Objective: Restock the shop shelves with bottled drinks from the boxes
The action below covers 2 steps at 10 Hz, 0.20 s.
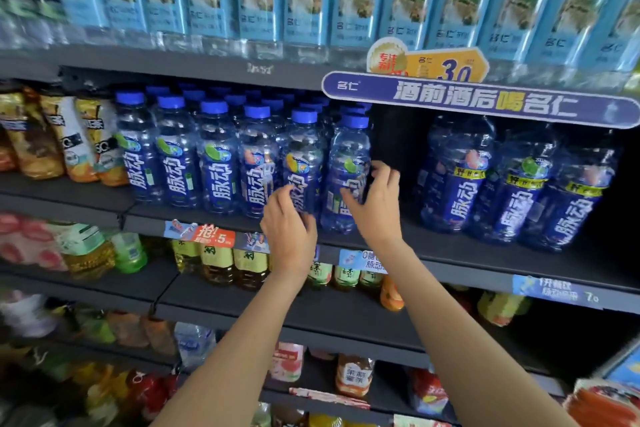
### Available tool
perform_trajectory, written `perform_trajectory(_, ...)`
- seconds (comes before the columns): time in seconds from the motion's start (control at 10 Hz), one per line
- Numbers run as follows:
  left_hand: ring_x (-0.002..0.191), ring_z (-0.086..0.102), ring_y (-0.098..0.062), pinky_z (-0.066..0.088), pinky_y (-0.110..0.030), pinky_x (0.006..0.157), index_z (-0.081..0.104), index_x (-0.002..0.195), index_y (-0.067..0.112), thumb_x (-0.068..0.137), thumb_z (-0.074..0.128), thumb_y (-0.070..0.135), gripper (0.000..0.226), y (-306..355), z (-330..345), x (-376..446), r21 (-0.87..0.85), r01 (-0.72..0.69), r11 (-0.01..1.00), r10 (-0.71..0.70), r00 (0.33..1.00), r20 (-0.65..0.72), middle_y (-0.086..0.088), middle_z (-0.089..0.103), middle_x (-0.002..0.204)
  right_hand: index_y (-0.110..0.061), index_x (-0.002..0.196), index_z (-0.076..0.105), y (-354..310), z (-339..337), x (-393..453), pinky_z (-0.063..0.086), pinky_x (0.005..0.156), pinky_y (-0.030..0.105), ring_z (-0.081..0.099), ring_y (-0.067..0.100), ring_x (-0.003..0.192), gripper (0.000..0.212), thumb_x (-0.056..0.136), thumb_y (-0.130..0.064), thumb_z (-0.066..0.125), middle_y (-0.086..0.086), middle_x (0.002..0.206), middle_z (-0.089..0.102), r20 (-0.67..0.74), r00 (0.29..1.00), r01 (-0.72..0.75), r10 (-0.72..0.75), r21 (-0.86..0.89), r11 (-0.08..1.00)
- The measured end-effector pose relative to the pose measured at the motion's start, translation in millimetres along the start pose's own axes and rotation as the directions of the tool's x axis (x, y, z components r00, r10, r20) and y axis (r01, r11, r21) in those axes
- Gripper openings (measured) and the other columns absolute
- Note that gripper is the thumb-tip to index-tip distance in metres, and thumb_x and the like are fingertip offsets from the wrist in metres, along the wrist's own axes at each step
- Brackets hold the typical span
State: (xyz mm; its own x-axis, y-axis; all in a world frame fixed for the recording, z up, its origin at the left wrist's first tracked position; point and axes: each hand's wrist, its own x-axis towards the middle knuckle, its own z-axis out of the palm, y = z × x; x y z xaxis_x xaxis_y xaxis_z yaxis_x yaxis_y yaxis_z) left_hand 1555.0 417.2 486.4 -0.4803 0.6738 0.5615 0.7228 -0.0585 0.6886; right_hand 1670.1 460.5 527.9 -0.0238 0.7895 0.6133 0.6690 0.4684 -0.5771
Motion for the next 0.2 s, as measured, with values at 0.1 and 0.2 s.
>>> perform_trajectory(0.1, 0.121, 0.041, -0.024, 0.033, -0.037, 0.099, 0.036, 0.134, 0.009, 0.087, 0.056, 0.009, 0.051, -21, -20, 12, 0.013, -0.03, 0.999, 0.03, 0.999, 0.03, -0.009, 0.043, 0.131, 0.0, 0.131, 0.035, -13, 12, -4, 0.041, 0.083, 0.031, 0.046, 0.031, 0.109, 0.06, 0.083, -0.014, 0.068, 0.017, 0.125, 0.038, -0.05, 0.996, -0.074, 0.073, -0.013, 0.997)
perform_trajectory(0.2, 0.12, 0.043, -0.024, 0.033, -0.037, 0.099, 0.033, 0.137, 0.012, 0.088, 0.054, 0.008, 0.054, -42, -50, 18, -0.064, -0.031, 0.997, 0.04, 0.989, 0.141, -0.006, 0.04, 0.134, -0.001, 0.131, 0.035, -40, 21, -20, 0.036, 0.082, 0.024, 0.045, 0.031, 0.11, 0.056, 0.084, -0.009, 0.065, 0.017, 0.128, 0.035, -0.193, 0.959, -0.198, 0.21, 0.08, 0.977)
